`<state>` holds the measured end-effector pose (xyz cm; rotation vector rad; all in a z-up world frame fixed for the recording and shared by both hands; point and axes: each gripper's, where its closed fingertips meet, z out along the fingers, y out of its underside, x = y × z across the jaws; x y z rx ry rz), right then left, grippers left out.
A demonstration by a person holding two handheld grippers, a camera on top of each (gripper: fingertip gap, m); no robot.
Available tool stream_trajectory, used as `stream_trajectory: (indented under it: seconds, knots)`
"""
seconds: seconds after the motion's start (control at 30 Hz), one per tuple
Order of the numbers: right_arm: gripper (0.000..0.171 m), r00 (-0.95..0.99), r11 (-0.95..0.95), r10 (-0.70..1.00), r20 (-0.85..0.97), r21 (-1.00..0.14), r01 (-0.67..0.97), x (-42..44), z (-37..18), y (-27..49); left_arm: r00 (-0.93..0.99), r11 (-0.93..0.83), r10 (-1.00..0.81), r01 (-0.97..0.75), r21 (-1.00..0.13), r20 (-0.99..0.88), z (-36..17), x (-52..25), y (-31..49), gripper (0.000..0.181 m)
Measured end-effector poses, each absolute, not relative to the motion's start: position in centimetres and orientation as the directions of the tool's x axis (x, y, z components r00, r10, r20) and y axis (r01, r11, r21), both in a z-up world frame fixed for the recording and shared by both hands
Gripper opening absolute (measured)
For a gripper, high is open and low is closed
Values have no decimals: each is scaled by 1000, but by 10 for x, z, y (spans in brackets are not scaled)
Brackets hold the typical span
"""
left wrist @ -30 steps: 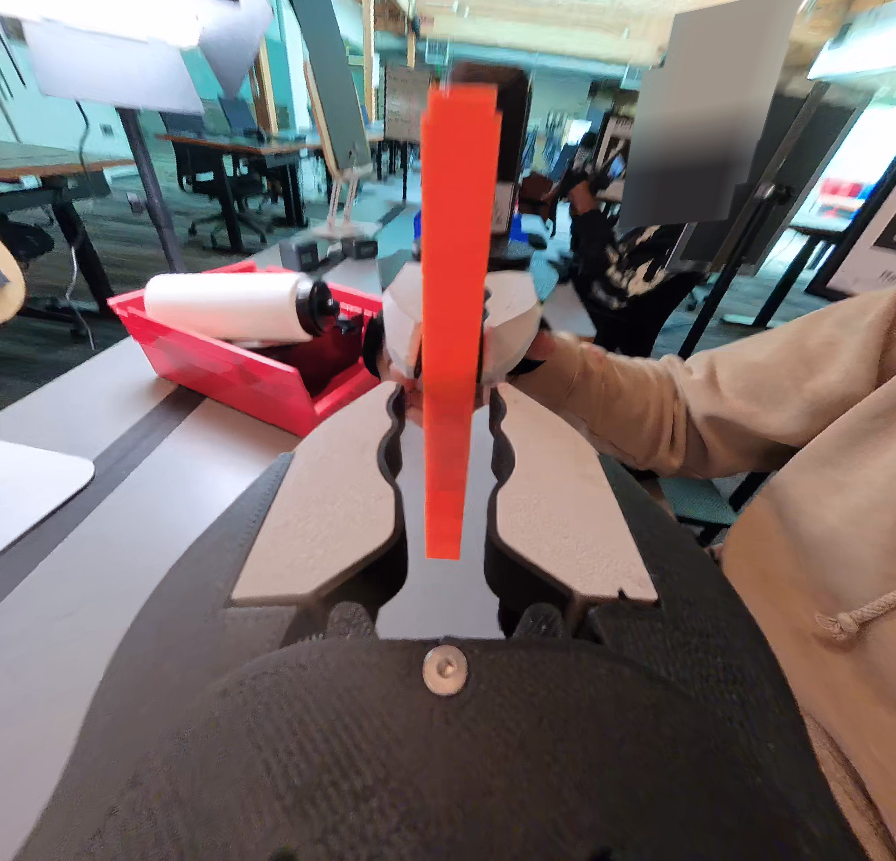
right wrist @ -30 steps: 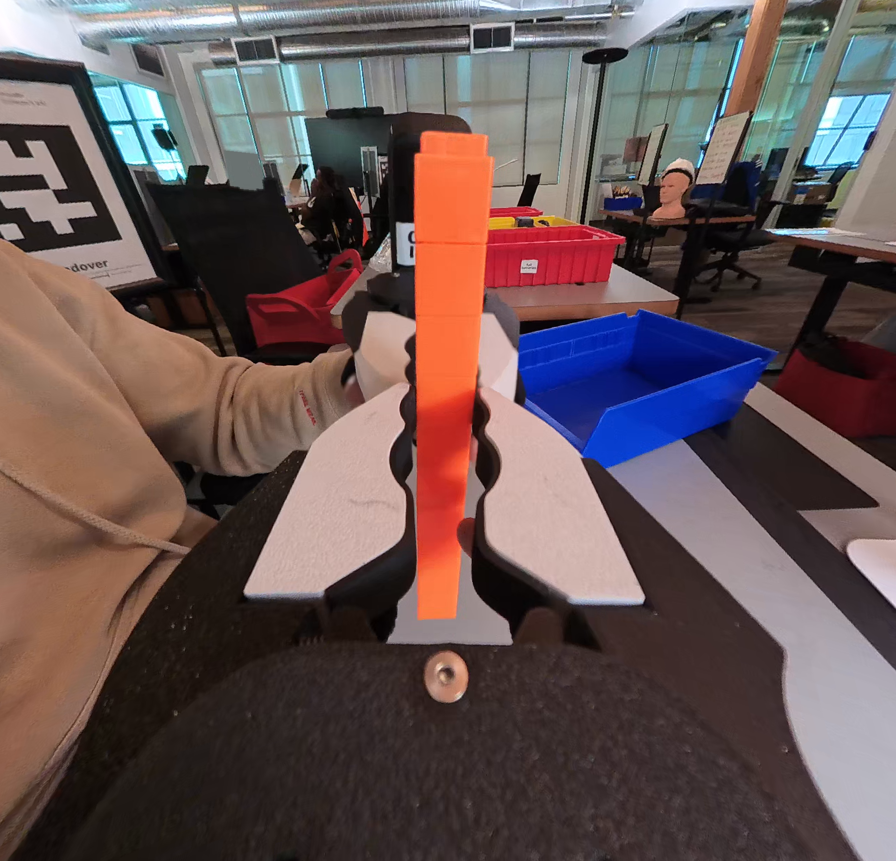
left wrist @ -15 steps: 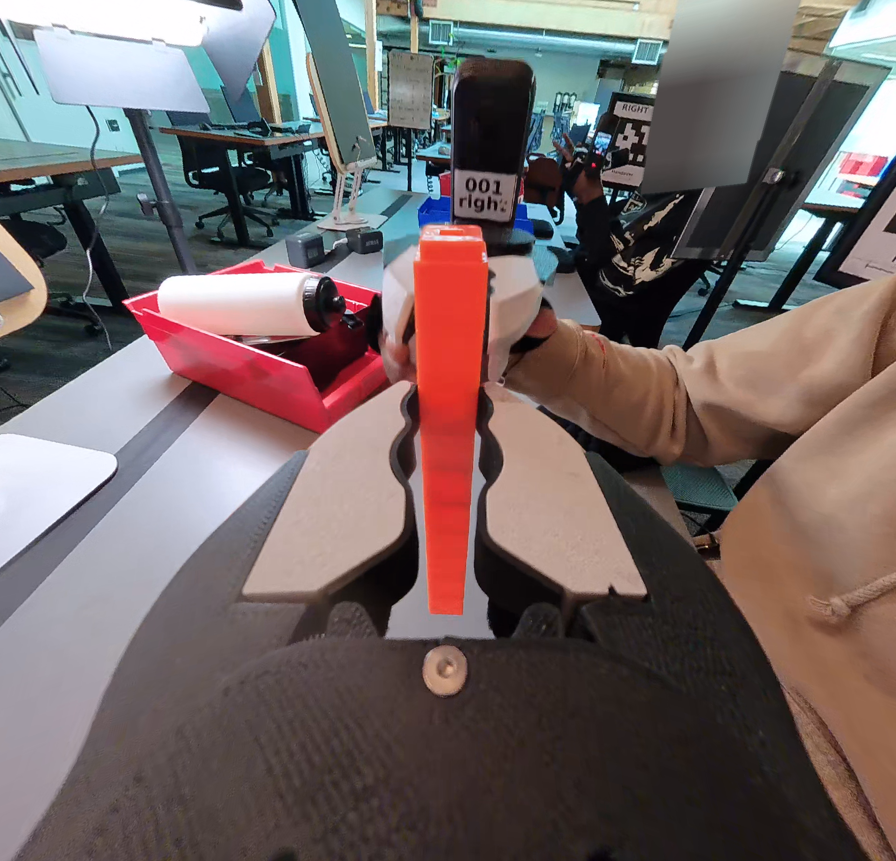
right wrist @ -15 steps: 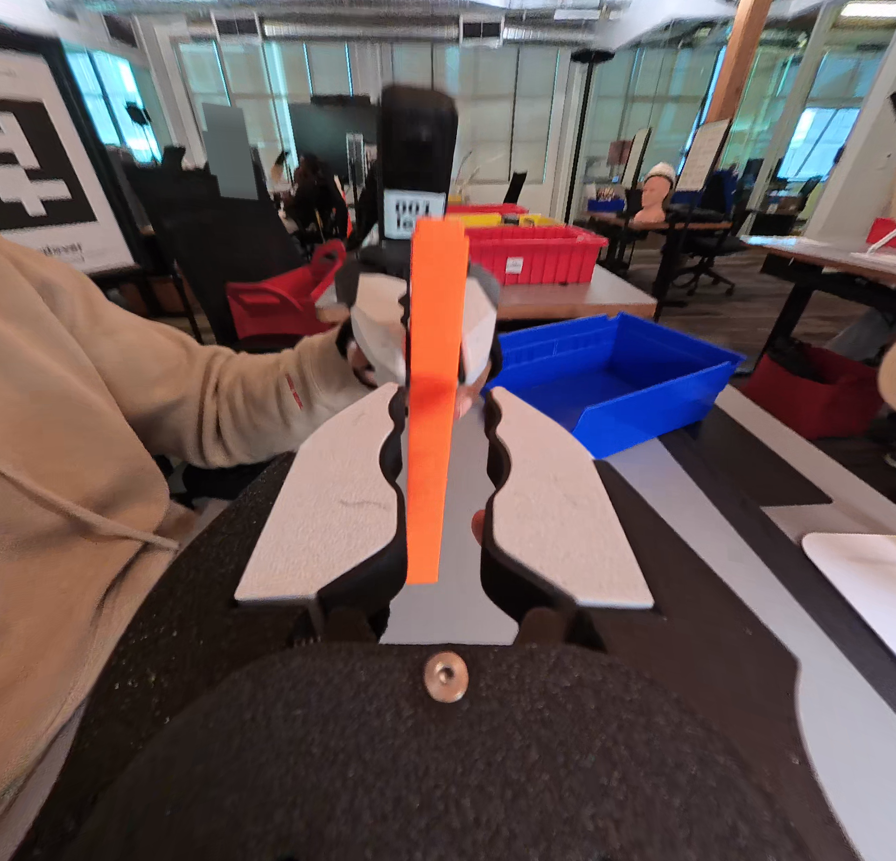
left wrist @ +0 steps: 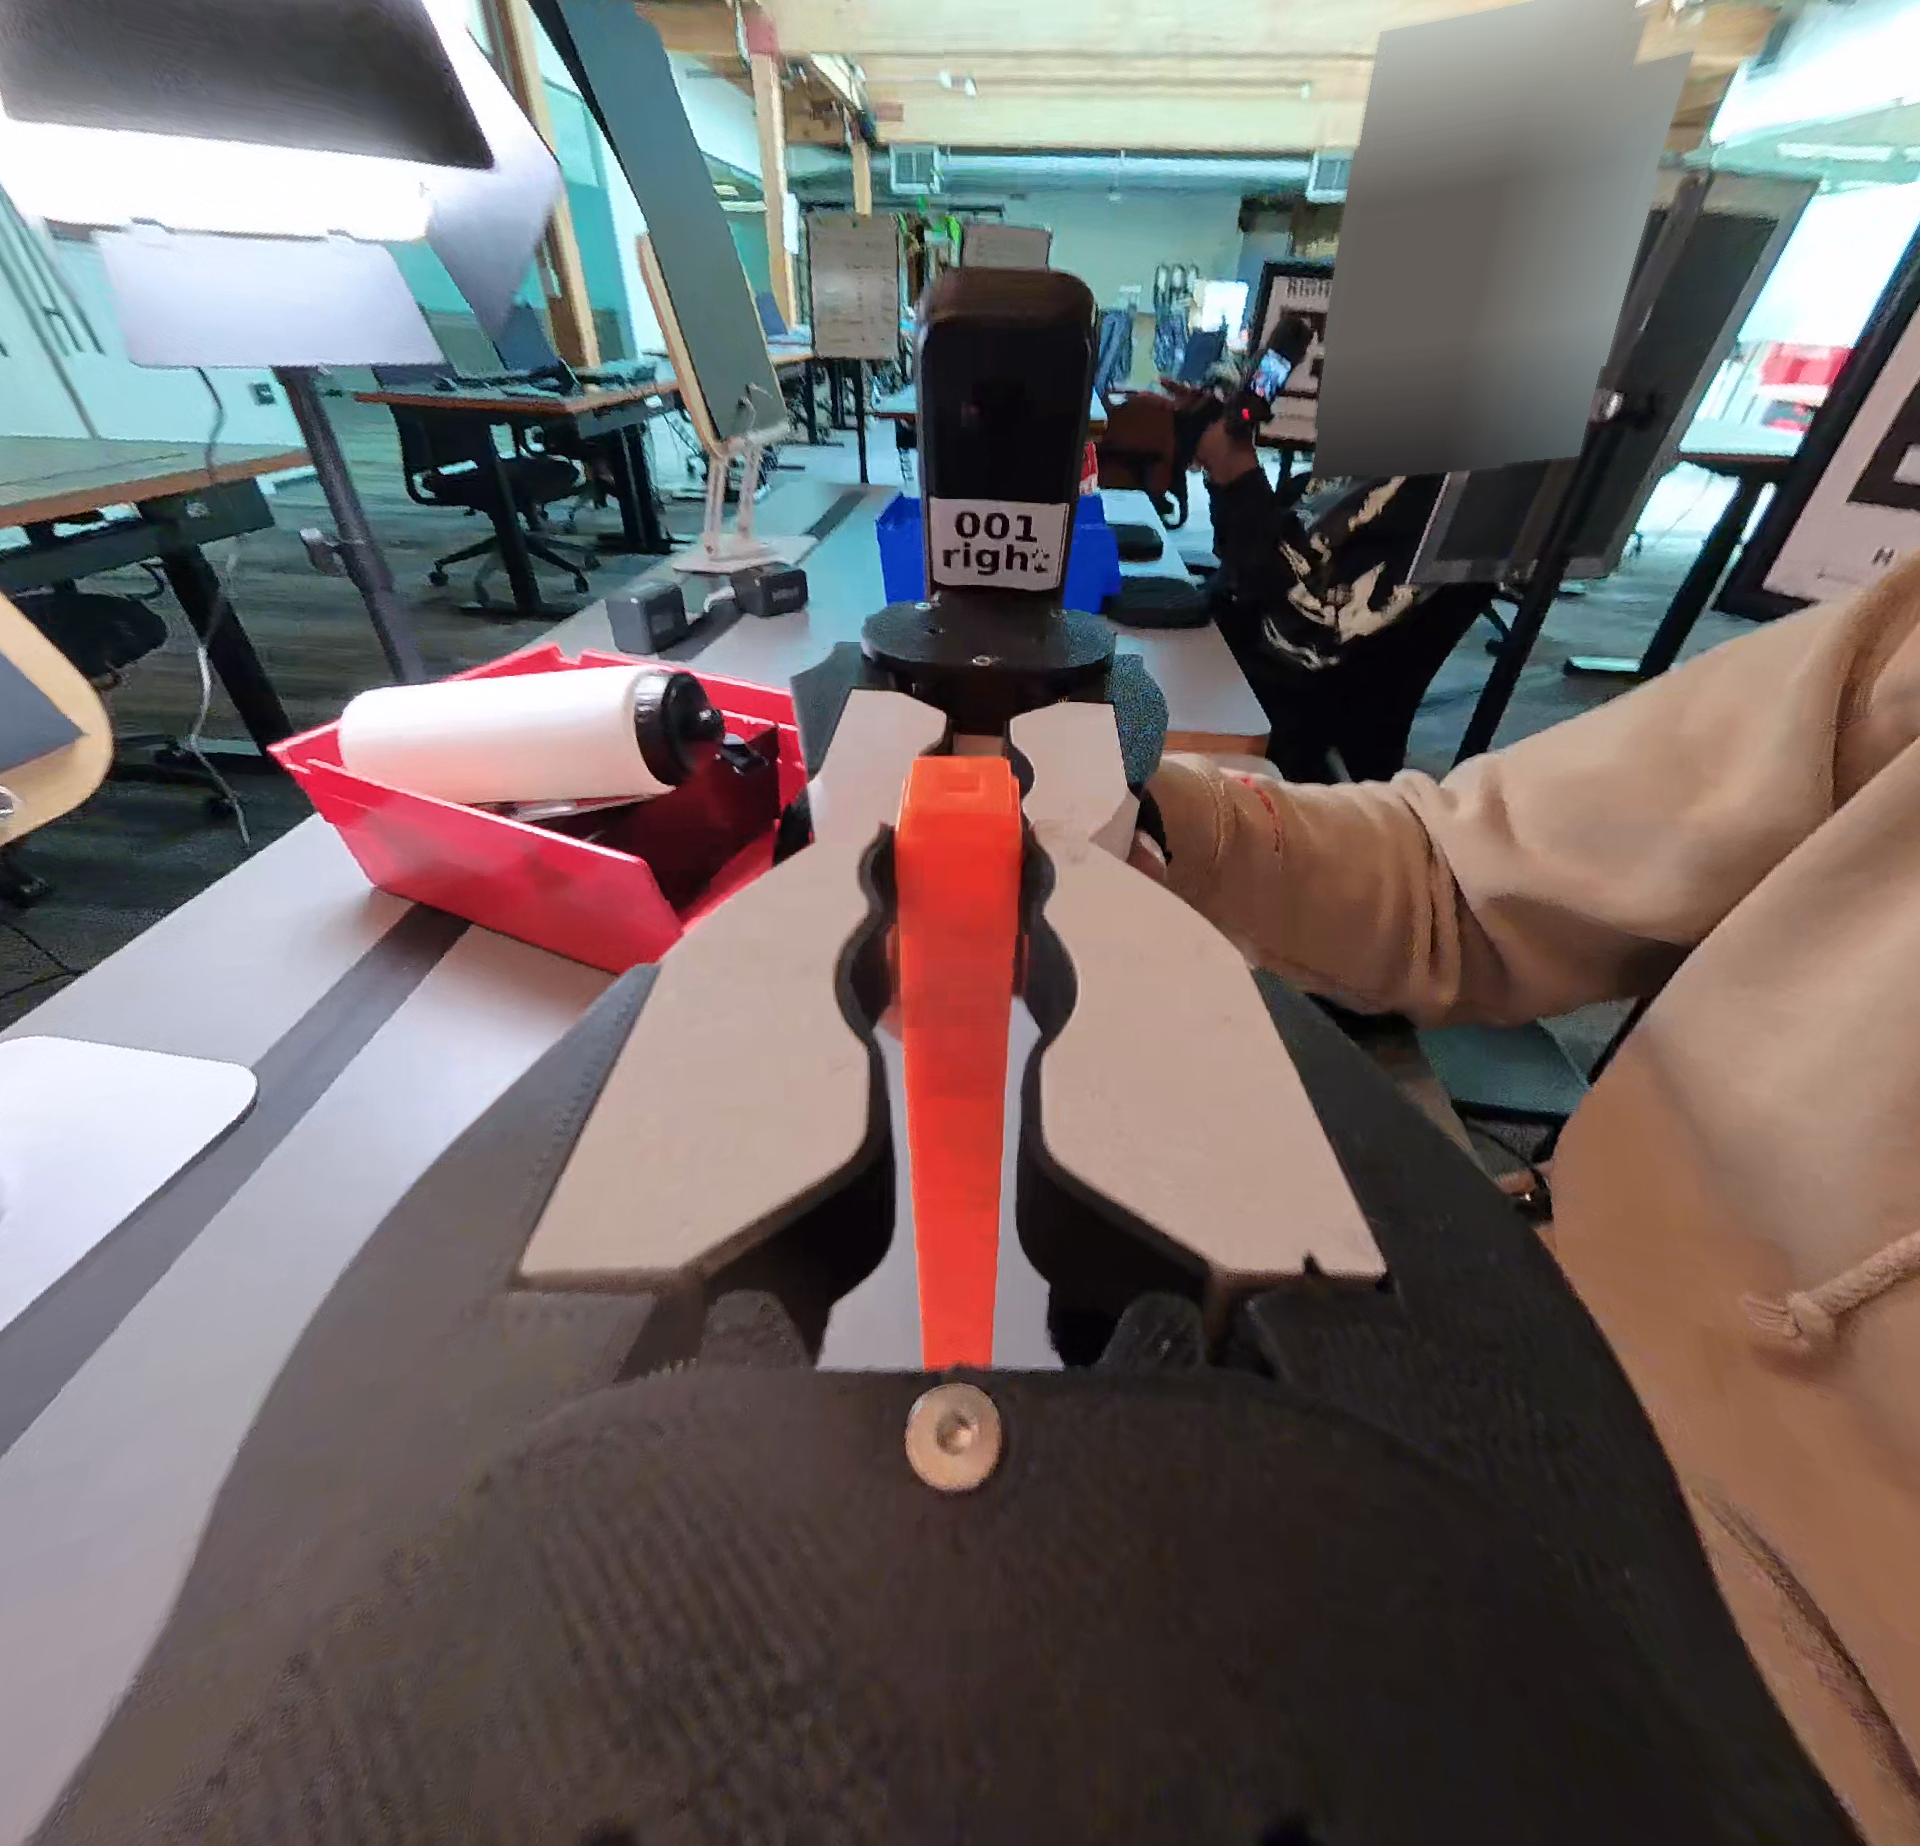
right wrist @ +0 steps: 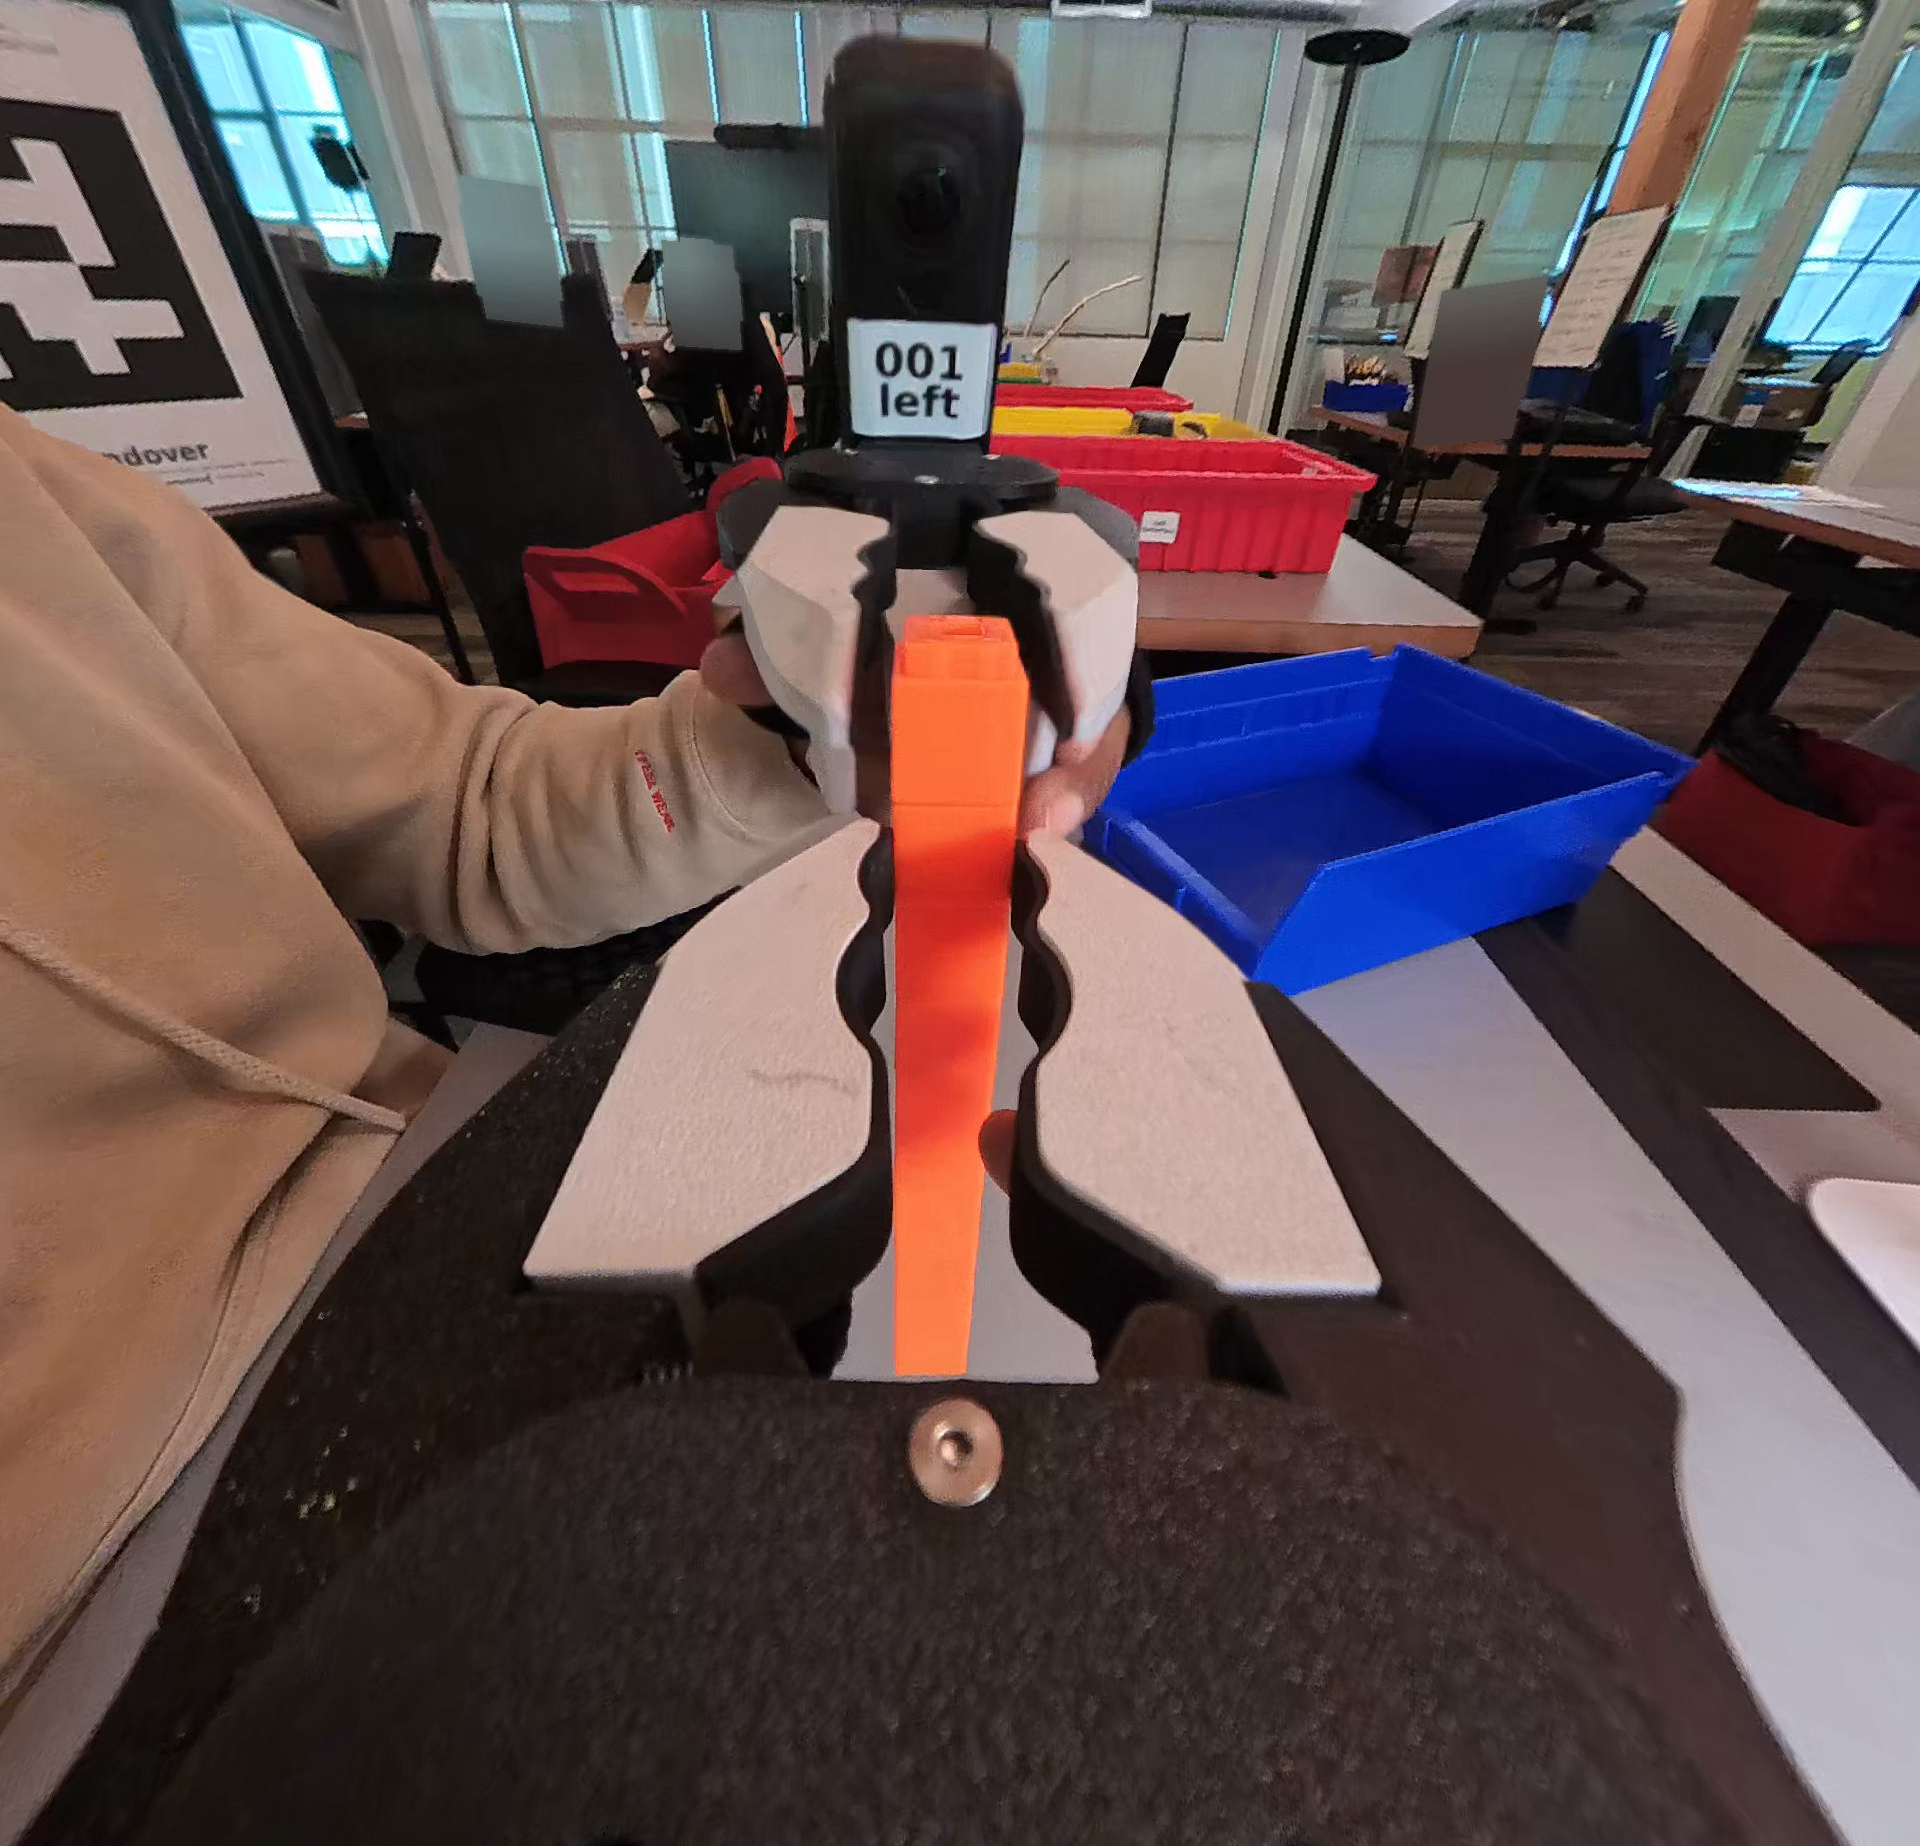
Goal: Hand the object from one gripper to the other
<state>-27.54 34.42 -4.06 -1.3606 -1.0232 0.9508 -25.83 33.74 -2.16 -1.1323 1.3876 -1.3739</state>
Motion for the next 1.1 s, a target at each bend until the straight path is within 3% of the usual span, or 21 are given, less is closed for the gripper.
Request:
stream_trajectory:
  seconds: [0.13,0.3,0.47,0.5,0.57,0.63,0.73,0.87,0.97,1.1]
  knots:
    - [21,319,16,947,36,-998,62,-281,-45,348,-198,-4,-980,-41,-999,12,-19,-260,342,22]
    - [43,333,-28,943,-12,-999,44,-259,-48,356,-116,-102,-990,209,-973,79,21,-286,370,22]
    - [60,276,-117,959,-71,-981,152,-286,-101,363,-119,-160,-985,346,-924,126,37,-297,377,22]
    - [54,270,-120,960,-72,-978,169,-293,-111,364,-116,-157,-986,363,-918,123,39,-299,378,22]
    - [22,258,-101,964,-59,-983,153,-298,-112,363,-131,-161,-984,370,-915,120,42,-302,378,22]
    - [22,282,-82,959,-30,-981,175,-289,-105,365,-134,-151,-985,350,-925,111,43,-309,380,23]
    - [22,395,-27,911,119,-938,346,-251,-98,374,-67,-44,-997,156,-987,34,26,-319,390,26]
    - [22,474,-4,754,454,-719,695,-190,-102,384,84,207,-971,-176,-962,-225,-6,-329,401,34]
    - [22,422,-37,733,533,-588,808,-183,-113,382,71,353,-911,-377,-856,-407,-33,-311,393,35]
    - [22,309,-32,749,586,-434,901,-204,-141,383,-82,518,-781,-640,-567,-620,-95,-277,382,43]
